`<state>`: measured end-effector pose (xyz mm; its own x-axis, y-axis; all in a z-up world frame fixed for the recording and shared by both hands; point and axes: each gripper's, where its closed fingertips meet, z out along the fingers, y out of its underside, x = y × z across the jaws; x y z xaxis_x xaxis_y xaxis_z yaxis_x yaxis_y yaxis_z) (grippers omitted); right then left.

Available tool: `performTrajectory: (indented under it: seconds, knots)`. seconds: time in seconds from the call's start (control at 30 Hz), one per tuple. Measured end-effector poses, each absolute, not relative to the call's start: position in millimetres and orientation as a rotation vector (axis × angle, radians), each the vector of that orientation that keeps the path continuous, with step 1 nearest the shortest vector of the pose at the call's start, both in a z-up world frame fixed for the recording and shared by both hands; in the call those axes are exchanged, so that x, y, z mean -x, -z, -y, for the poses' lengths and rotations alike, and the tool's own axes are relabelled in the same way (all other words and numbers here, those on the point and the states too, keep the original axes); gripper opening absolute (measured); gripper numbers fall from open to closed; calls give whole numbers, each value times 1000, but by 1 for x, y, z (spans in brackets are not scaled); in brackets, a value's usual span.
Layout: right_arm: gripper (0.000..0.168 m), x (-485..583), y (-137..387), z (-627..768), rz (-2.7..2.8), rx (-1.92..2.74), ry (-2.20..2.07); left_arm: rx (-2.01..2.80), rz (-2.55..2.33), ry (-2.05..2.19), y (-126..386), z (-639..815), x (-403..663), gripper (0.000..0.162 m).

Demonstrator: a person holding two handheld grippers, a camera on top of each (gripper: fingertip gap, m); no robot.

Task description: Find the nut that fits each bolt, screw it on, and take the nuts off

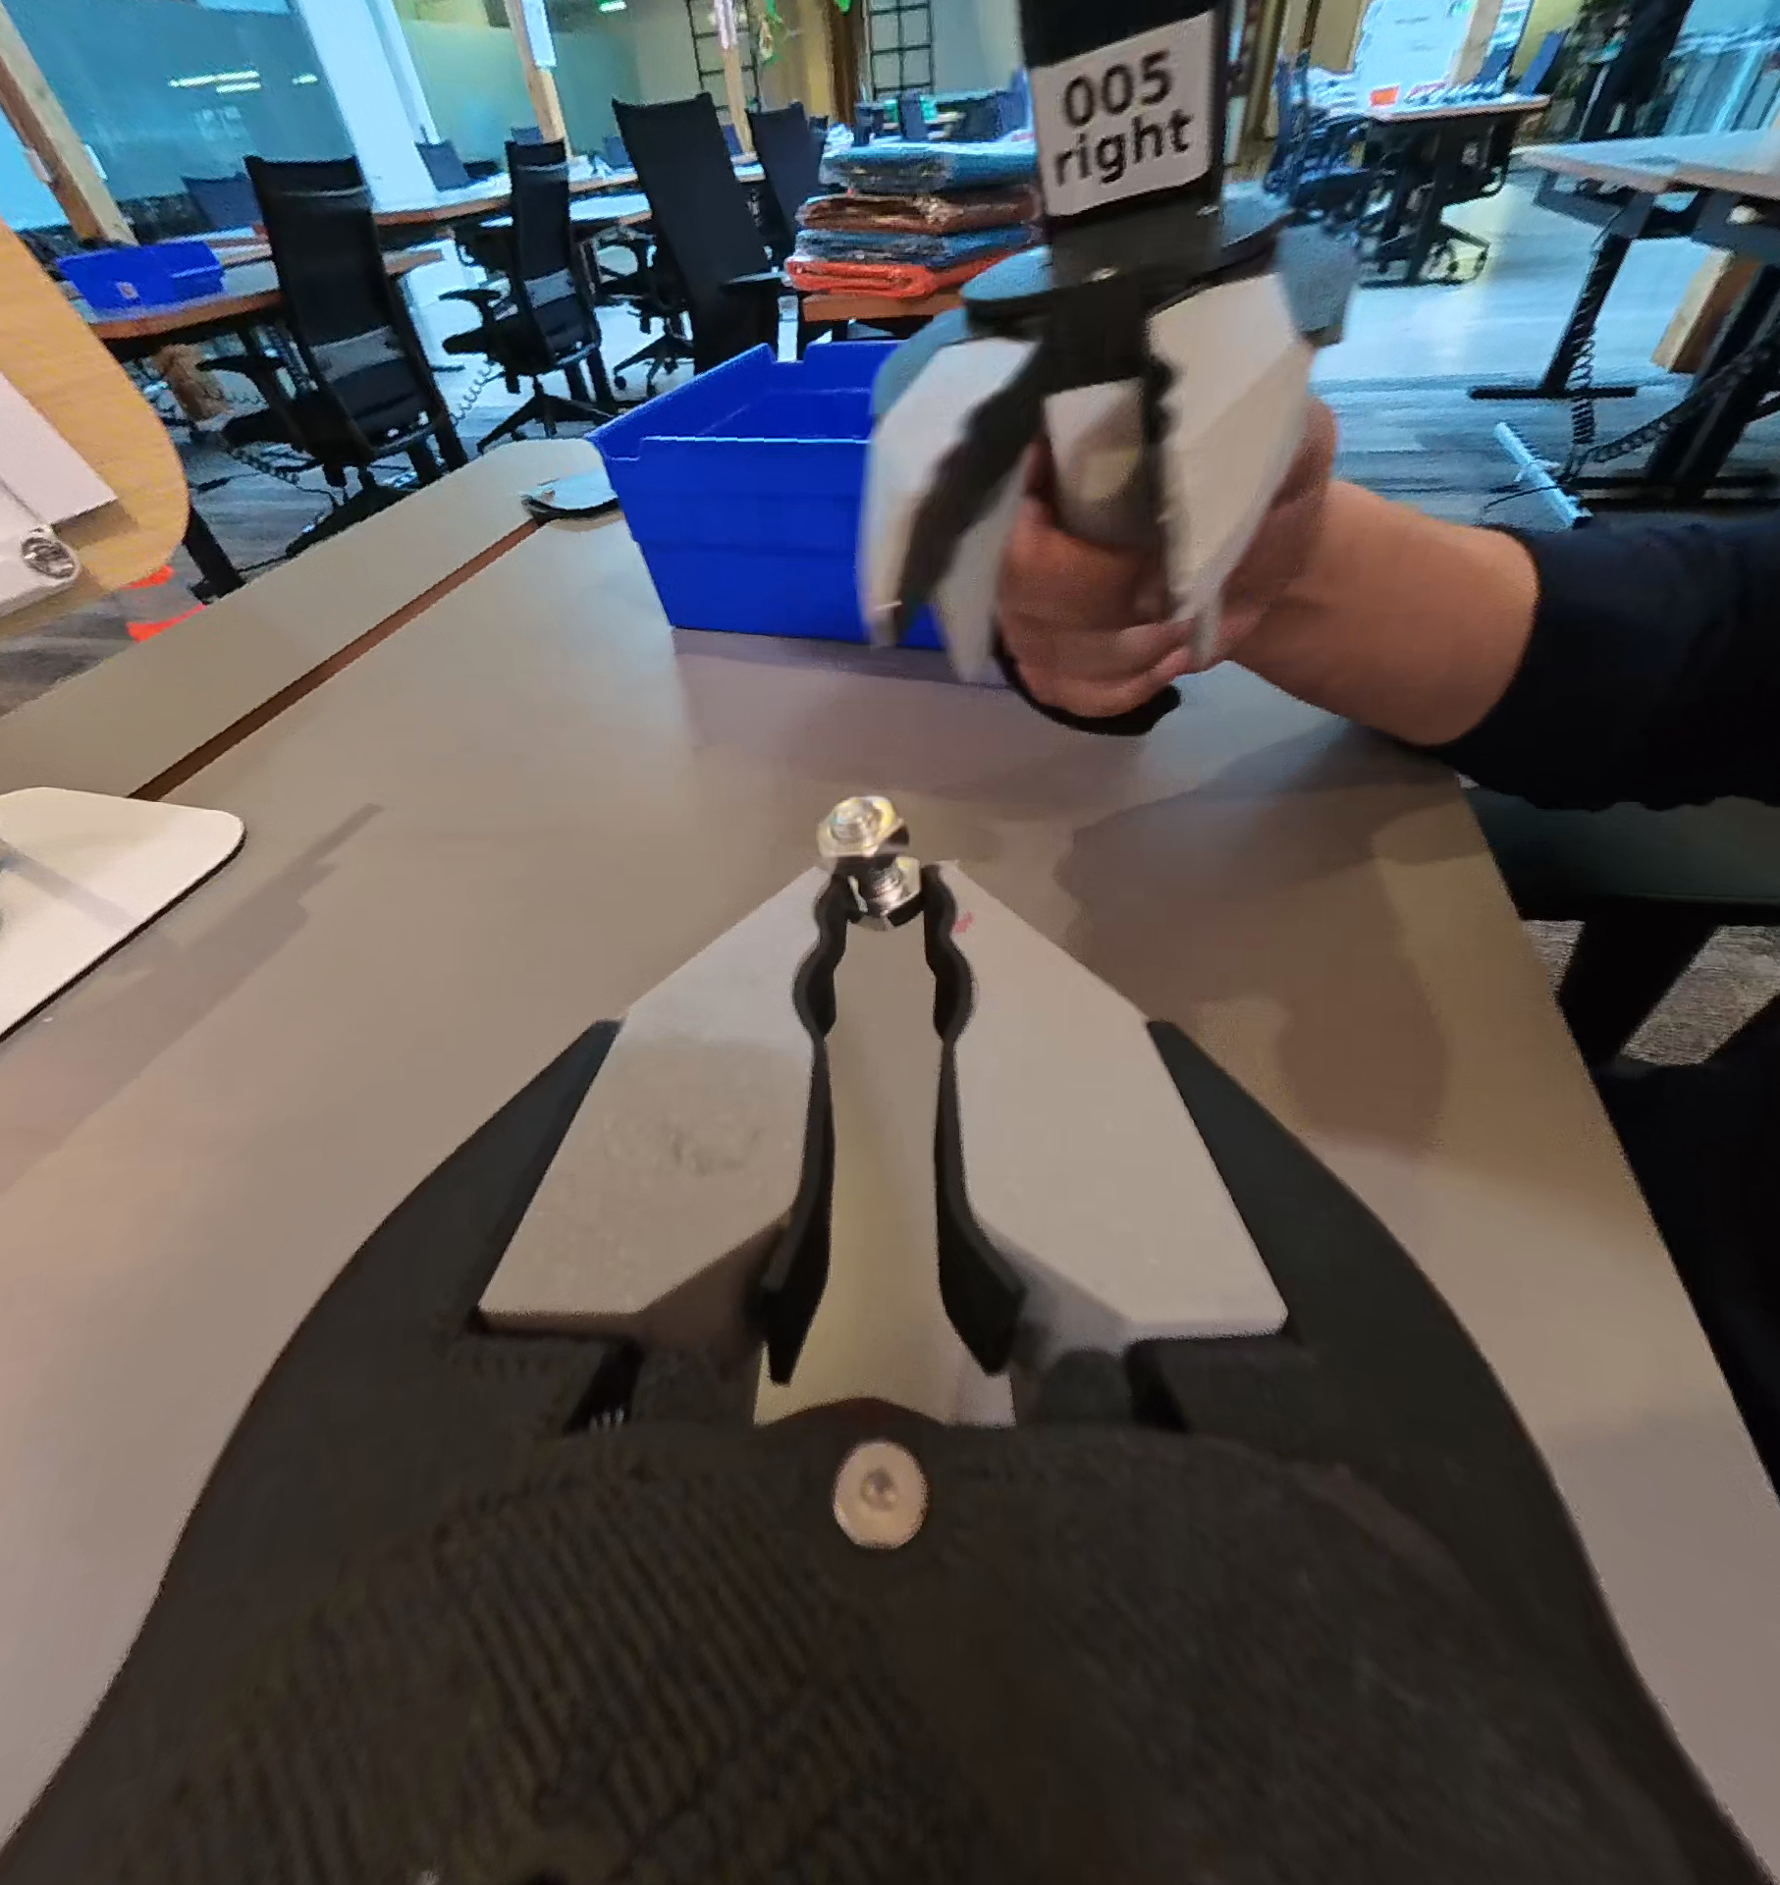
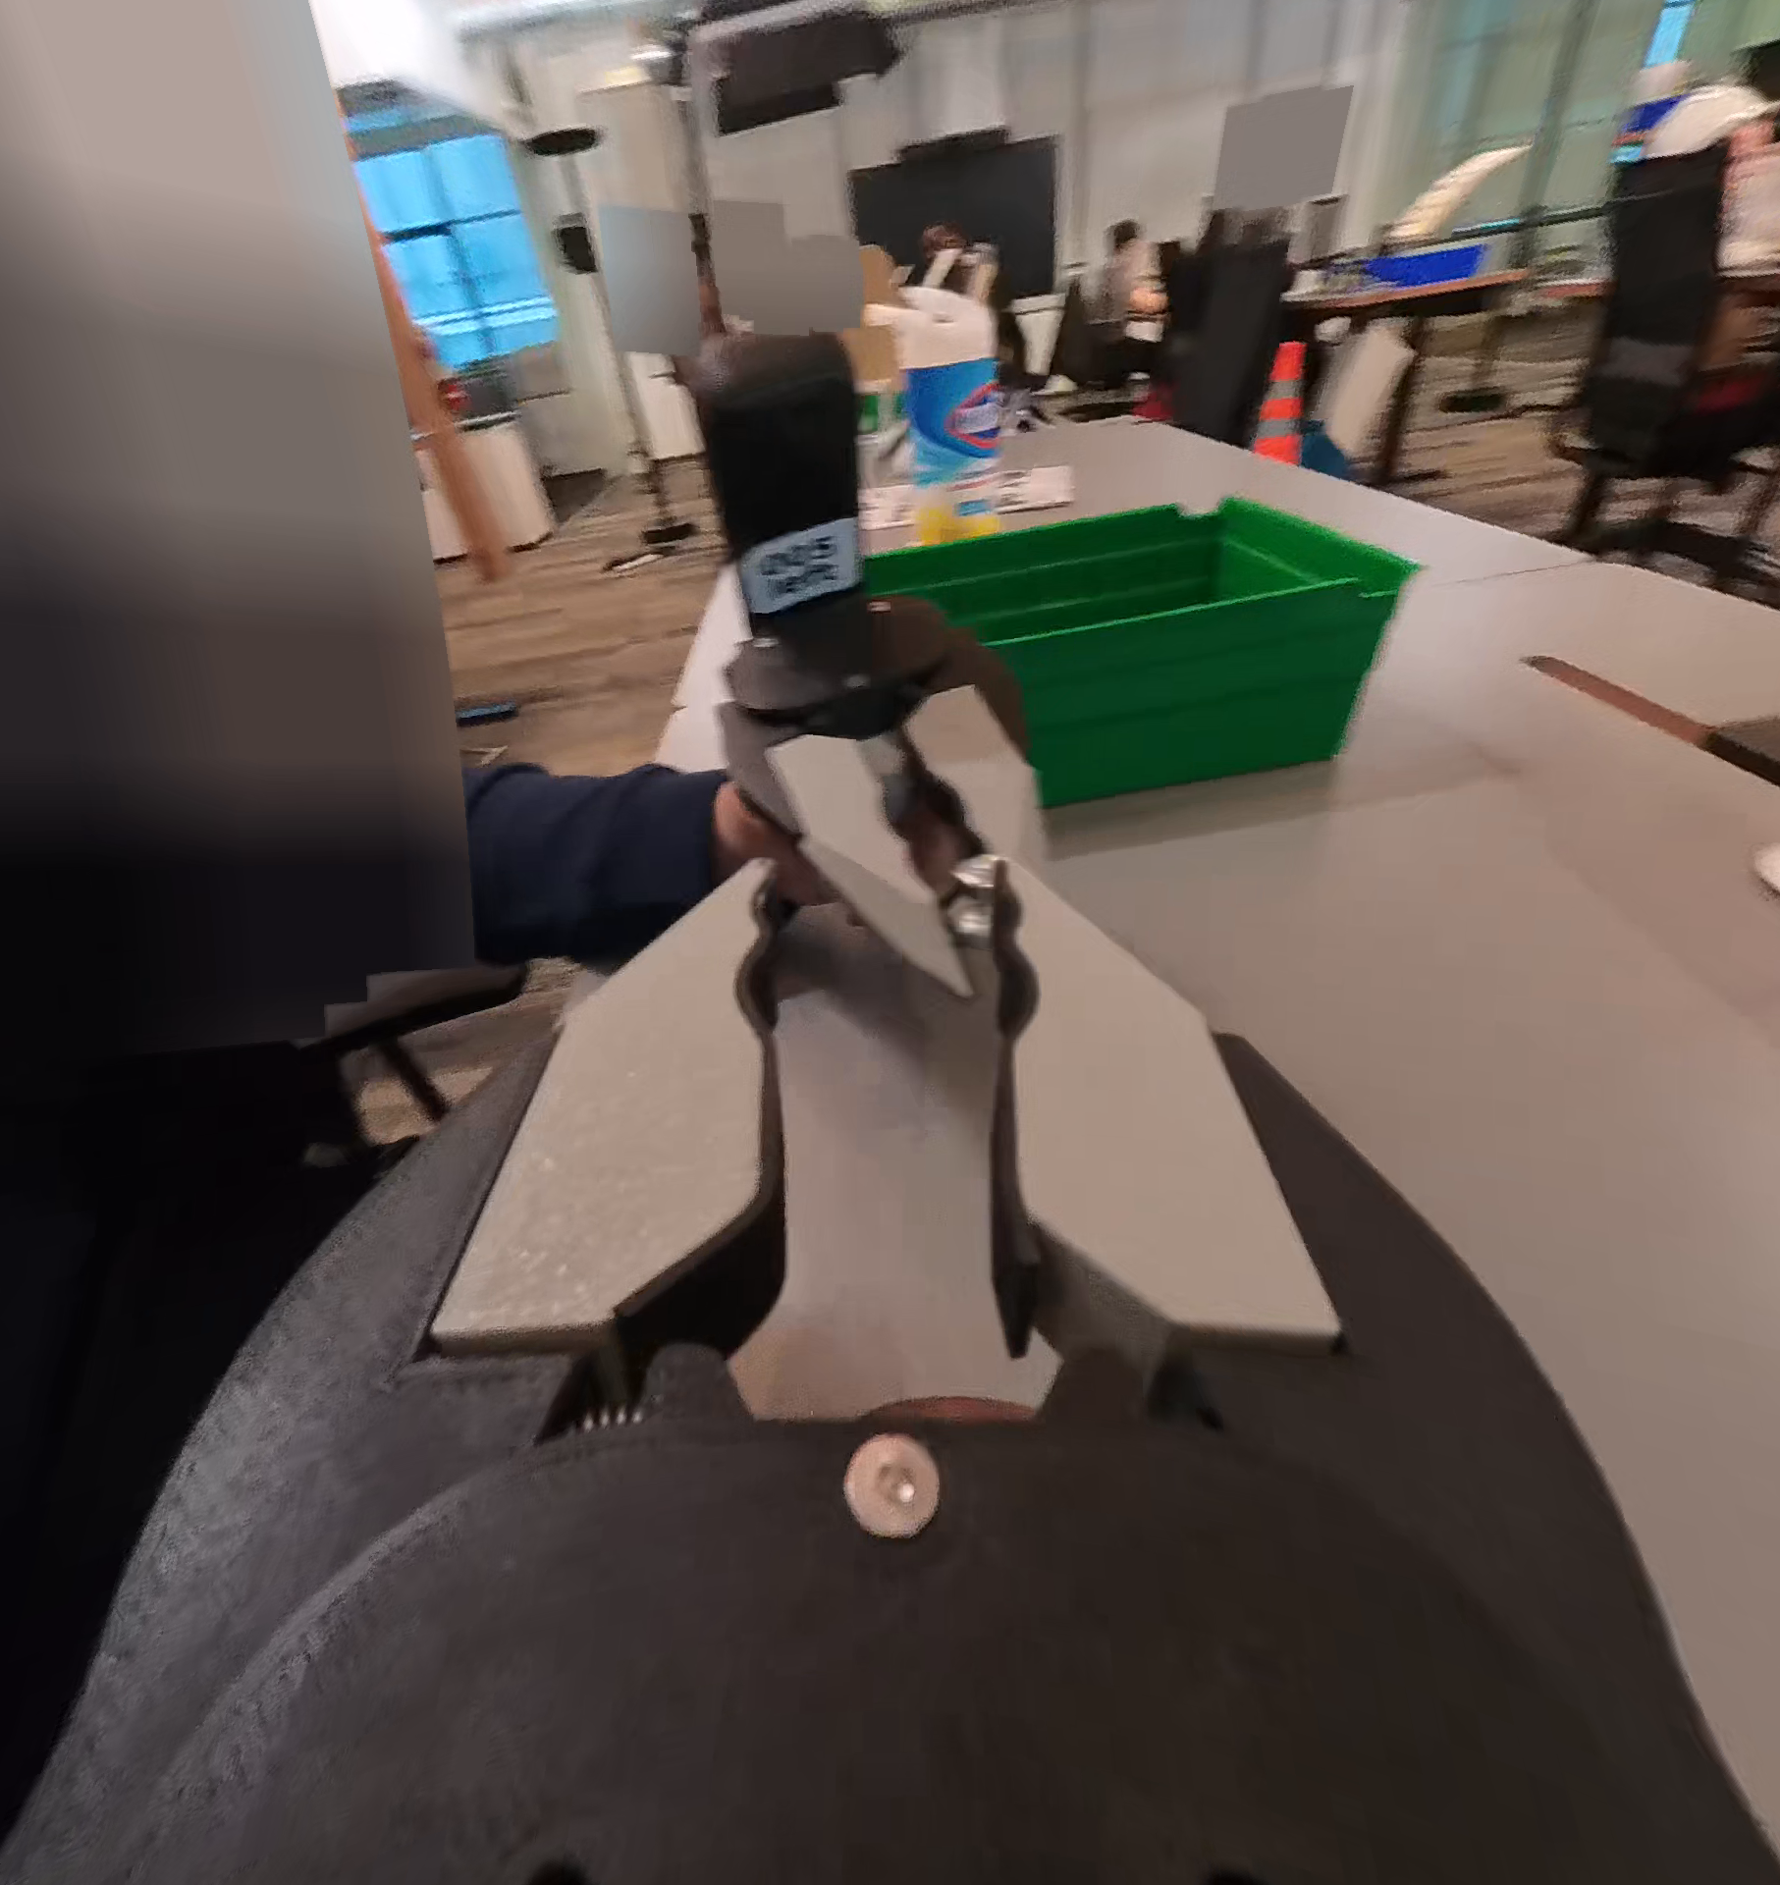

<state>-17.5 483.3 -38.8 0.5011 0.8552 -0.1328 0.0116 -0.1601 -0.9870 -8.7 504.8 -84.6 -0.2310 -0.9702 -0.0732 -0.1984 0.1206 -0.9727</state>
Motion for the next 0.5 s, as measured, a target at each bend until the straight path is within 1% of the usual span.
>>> performTrajectory:
  seconds: [0.07,0.17,0.2,0.23,0.27,0.3,0.37,0.43,0.47,0.5]
  knots:
    - [49,17,45,-496,723,1604,-866,1163,-1599,1174,87,-501,7,12]
    - [50,33,56,-497,769,1639,-882,1148,-1620,1175,88,-494,4,12]
    - [47,38,62,-493,810,1659,-887,1161,-1614,1170,89,-496,4,12]
    - [56,39,63,-490,820,1669,-890,1179,-1617,1169,91,-498,4,12]
    - [57,37,63,-488,825,1676,-892,1192,-1608,1170,91,-501,4,12]
    - [25,35,59,-480,852,1652,-935,1216,-1575,1149,91,-508,4,12]
    - [17,30,40,-467,825,1560,-1066,1252,-1543,1148,91,-518,6,12]
    - [36,18,41,-483,736,1592,-987,1258,-1530,1195,88,-518,7,12]
    - [41,14,46,-492,708,1626,-935,1243,-1537,1200,88,-516,7,12]
    - [41,12,52,-500,681,1666,-897,1230,-1548,1194,88,-512,6,12]
